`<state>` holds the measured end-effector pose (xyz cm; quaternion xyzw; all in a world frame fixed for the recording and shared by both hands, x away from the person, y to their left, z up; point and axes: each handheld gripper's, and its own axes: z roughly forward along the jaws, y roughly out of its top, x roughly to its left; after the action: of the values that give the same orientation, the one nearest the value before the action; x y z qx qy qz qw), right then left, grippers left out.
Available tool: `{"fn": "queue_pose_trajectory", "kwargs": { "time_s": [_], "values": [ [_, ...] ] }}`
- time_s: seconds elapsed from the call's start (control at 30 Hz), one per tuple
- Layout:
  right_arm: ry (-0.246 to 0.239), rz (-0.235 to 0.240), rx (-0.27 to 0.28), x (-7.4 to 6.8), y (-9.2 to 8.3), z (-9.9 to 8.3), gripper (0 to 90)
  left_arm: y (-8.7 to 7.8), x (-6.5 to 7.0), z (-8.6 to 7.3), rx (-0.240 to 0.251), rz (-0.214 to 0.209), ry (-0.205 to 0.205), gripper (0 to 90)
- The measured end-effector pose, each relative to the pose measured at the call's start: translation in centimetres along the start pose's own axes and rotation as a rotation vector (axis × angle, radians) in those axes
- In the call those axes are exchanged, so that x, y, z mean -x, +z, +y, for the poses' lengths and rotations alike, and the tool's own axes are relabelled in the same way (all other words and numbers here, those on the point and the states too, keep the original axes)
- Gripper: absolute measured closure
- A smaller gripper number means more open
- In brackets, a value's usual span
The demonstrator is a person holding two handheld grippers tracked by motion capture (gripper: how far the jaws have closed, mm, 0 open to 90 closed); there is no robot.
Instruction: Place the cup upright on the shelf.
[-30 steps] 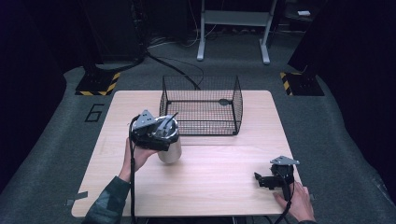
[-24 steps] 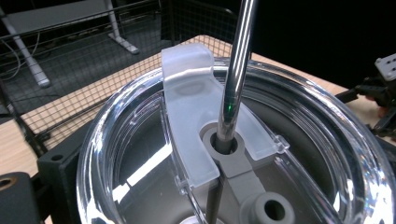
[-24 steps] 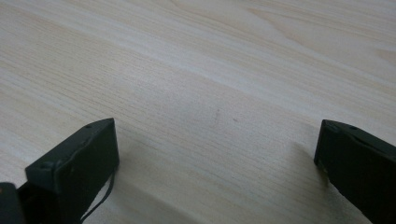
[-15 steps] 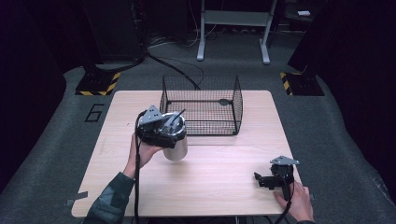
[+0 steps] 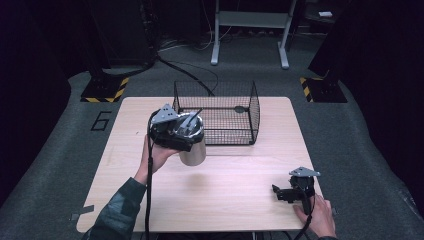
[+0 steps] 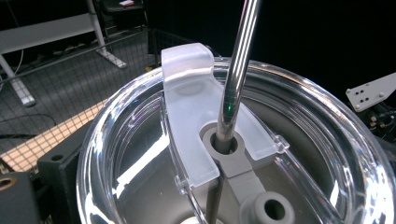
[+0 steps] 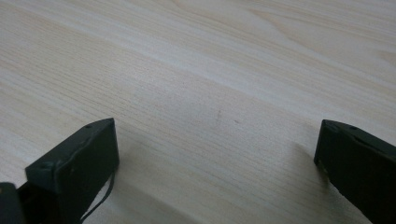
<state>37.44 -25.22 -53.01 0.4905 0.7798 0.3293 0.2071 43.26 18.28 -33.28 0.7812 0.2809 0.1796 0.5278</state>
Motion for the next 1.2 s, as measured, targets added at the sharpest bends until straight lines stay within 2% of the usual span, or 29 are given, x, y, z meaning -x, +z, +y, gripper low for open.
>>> {"fn": "queue_pose_trajectory", "kwargs": {
  "time_s": [0.13,0.67,0.97,1.2],
  "values": [
    [0.000,0.000,0.000,0.0,0.0,0.0,0.0,0.3,0.2,0.8,0.005,0.002,0.013,3.9],
    [-0.001,0.001,0.000,0.0,0.0,0.0,0.0,1.1,-0.3,3.3,0.010,-0.014,0.019,3.9],
    [-0.003,0.003,0.001,0.0,0.1,0.0,0.0,1.5,-1.2,5.2,0.021,-0.002,0.031,3.9],
    [-0.001,0.003,0.000,0.0,0.0,0.0,0.0,2.0,-1.5,6.0,0.023,0.007,0.036,3.9]
  ]
}}
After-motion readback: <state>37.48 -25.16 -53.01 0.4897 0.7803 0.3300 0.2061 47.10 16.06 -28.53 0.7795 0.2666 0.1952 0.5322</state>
